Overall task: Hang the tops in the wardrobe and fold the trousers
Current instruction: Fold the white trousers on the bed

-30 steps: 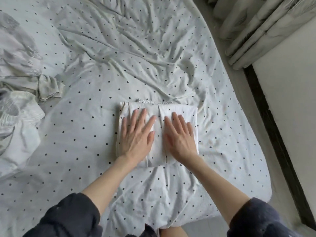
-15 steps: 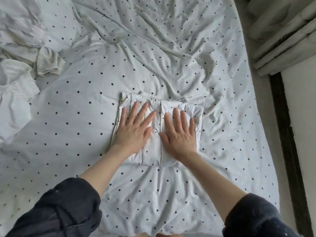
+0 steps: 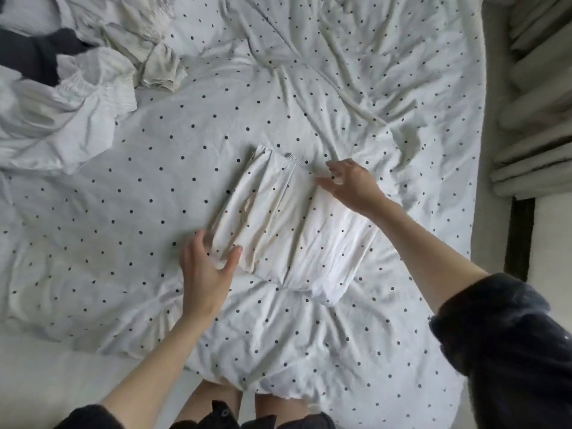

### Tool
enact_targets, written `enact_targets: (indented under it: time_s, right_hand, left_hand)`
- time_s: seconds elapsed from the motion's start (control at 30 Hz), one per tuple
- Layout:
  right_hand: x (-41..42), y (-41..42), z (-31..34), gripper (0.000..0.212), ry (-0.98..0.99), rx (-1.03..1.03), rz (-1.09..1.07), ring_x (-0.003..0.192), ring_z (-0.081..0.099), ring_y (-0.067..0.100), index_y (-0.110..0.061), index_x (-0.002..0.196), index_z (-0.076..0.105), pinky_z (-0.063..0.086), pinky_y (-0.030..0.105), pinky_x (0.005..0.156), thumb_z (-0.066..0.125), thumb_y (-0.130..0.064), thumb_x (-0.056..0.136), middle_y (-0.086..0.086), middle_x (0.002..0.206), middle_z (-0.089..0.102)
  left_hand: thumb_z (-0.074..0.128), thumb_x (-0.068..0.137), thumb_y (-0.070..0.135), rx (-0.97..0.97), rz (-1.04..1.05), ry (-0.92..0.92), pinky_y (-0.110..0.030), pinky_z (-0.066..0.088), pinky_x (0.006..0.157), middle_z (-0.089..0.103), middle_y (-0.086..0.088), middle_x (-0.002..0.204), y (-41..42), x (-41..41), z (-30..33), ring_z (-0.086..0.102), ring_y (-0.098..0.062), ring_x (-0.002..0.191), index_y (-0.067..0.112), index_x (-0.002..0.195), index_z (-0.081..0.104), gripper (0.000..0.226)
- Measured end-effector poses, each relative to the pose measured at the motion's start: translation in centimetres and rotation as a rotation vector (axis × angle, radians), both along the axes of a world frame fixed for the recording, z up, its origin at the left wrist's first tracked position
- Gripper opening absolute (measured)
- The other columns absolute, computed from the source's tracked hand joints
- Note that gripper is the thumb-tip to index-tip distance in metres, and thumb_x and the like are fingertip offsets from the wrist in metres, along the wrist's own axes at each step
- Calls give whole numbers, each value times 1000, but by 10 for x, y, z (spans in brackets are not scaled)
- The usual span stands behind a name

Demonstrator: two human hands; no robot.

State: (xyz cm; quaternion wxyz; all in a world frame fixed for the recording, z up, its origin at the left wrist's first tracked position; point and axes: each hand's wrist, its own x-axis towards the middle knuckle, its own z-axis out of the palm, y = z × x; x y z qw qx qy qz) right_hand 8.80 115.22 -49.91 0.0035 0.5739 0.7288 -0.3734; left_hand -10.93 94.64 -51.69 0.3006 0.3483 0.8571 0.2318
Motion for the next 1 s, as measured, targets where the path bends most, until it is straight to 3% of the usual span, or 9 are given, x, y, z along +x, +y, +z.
enact_targets:
  time_s: [0.07, 0.13, 0.2, 0.23, 0.33, 0.43, 0.63, 0.73, 1.0]
  right_hand:
    - [-6, 12, -5, 46, 10, -176, 10, 99, 61, 28, -5, 115, 63, 46, 36, 85, 59, -42, 89, 16, 110, 66]
    - [-9, 19, -7, 42, 25, -250, -20, 92, 63, 26, -8, 110, 67, 47, 35, 80, 61, -42, 87, 17, 104, 68]
    - [-12, 23, -9, 40, 15, -267, -59, 80, 63, 23, -8, 109, 69, 48, 35, 73, 64, -41, 86, 14, 91, 69]
    - [-15, 22, -9, 39, 1, -272, -71, 69, 58, 20, -9, 109, 69, 45, 31, 64, 65, -40, 85, 10, 80, 65]
    - [-19, 20, -5, 37, -20, -304, -132, 72, 55, 18, -7, 108, 70, 42, 27, 66, 68, -35, 84, 8, 78, 63]
    - [-12, 12, 8, 45, 50, -406, -273, 77, 52, 18, 7, 110, 64, 37, 27, 66, 74, -25, 80, 22, 100, 67]
    - [9, -13, 11, 9, 134, -671, -443, 76, 61, 17, -8, 84, 65, 48, 28, 77, 70, -16, 83, 5, 83, 66]
    - [14, -15, -4, 18, 216, -692, -529, 72, 63, 18, -3, 96, 68, 48, 24, 63, 71, -11, 81, 6, 78, 68]
    - [16, -22, -8, 17, 367, -756, -592, 62, 58, 12, -8, 100, 65, 52, 29, 74, 67, -7, 84, 3, 74, 64]
  left_hand:
    - [66, 74, 56, -94, 180, -167, -32, 45, 71, 58, -12, 88, 0, -1, 1, 60, -17, 83, 8, 85, 53, 51]
    - [66, 75, 57, -190, 307, -380, -24, 40, 62, 58, -12, 80, 7, -1, 1, 62, -14, 67, 3, 104, 58, 62]
    - [68, 82, 44, -220, 418, -568, -25, 46, 76, 47, 3, 101, 15, 0, 0, 66, -21, 75, 6, 137, 41, 72]
    - [69, 83, 38, -206, 429, -584, -29, 47, 85, 35, -21, 140, 17, -3, -3, 65, -23, 82, 6, 139, 40, 71]
    - [78, 72, 29, -109, 490, -560, -37, 51, 86, 66, -9, 108, 28, -16, -2, 61, -19, 80, 6, 113, 63, 49]
    - [78, 71, 25, 13, 464, -495, -28, 43, 67, 54, -2, 71, 49, -32, 16, 48, -14, 66, 8, 77, 60, 25]
    - [62, 88, 10, 190, 150, -375, -17, 42, 61, 61, -2, 78, 107, -64, 37, 53, -9, 69, 5, 94, 64, 8]
    - [64, 88, 17, 101, 198, -492, -29, 50, 75, 65, 0, 86, 97, -63, 28, 60, -11, 73, 3, 108, 62, 24]
    - [61, 88, 12, -67, 311, -821, -38, 53, 77, 69, -3, 100, 59, -53, 18, 66, -20, 87, 13, 98, 63, 9]
